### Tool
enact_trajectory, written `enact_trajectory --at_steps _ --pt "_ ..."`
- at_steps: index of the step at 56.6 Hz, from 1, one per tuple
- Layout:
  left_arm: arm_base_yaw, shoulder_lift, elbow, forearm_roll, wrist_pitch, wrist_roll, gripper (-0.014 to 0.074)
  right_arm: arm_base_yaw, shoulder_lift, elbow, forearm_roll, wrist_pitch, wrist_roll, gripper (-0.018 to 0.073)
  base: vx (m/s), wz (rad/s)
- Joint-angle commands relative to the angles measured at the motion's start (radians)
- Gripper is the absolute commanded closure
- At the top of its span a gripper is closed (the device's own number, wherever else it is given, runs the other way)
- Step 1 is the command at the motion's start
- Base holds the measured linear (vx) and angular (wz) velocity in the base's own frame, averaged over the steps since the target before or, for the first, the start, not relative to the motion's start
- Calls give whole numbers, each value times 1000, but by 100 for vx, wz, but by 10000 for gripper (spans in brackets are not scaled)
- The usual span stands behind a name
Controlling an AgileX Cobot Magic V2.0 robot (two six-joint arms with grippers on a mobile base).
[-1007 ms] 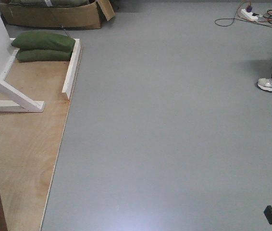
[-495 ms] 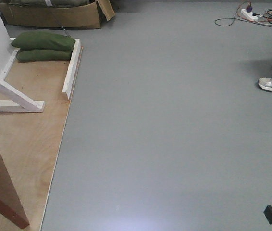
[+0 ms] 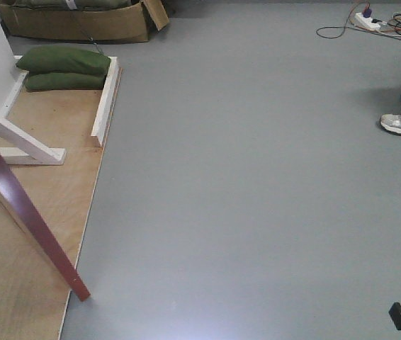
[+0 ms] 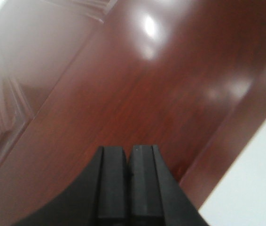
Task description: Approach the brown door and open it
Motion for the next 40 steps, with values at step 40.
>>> enact_trajectory --at_steps 40 --pt "-68 -8 -32 196 -40 1 603 2 -11 4 -6 -82 -5 559 0 0"
